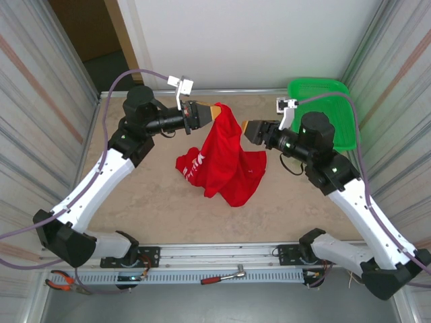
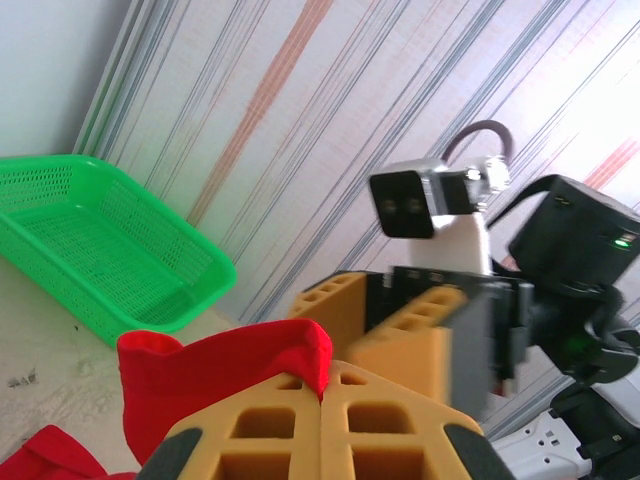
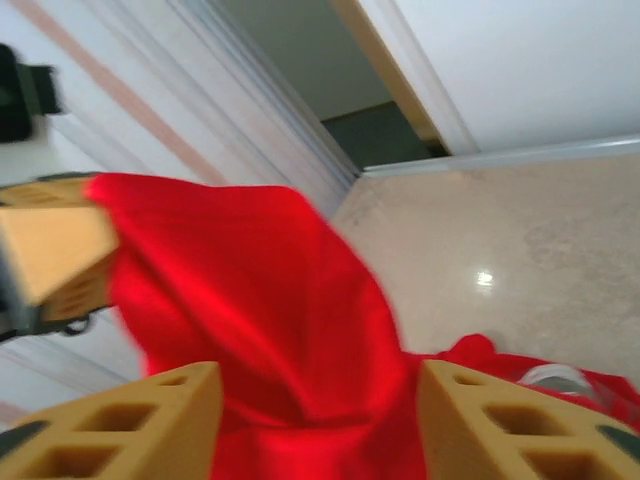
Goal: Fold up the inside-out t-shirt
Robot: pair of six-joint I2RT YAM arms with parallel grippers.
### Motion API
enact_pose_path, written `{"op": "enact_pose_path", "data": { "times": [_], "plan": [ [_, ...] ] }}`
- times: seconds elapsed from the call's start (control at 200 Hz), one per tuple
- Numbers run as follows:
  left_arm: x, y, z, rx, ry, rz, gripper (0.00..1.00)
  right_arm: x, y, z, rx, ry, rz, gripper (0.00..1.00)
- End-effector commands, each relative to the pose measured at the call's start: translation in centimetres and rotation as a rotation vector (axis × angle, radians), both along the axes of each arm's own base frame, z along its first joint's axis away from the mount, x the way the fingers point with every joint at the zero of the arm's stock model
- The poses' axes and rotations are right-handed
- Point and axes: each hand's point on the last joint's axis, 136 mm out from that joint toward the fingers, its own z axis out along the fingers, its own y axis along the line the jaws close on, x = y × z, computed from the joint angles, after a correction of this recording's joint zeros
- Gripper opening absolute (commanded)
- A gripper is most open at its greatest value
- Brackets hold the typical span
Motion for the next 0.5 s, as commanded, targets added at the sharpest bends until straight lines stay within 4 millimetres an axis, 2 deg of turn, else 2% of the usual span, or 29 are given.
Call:
{"op": "enact_pose_path", "data": {
  "times": [0.0,0.21,0.391,0.496],
  "plan": [
    [-1.8,1.0,2.2,-0.042,-0.087,-0.018,0.0,0.7,0.0,-1.2,-0.06,0.019,-0.046,0.65],
    [-2.1,1.2,1.8,-0.039,-0.085,-0.017,0.0,2.0,1.5,-3.7,-0.086,0.065,-0.029,0.64],
    [-2.0,1.1,1.4,-0.036,-0.077,-0.018,0.0,2.8,2.9,-3.5,-0.08,0.068,0.007,0.58],
    [-2.0,1.1,1.2,-0.033,-0.071,-0.018,0.0,2.6,2.9,-3.3,-0.081,0.059,-0.001,0.55]
  ]
}}
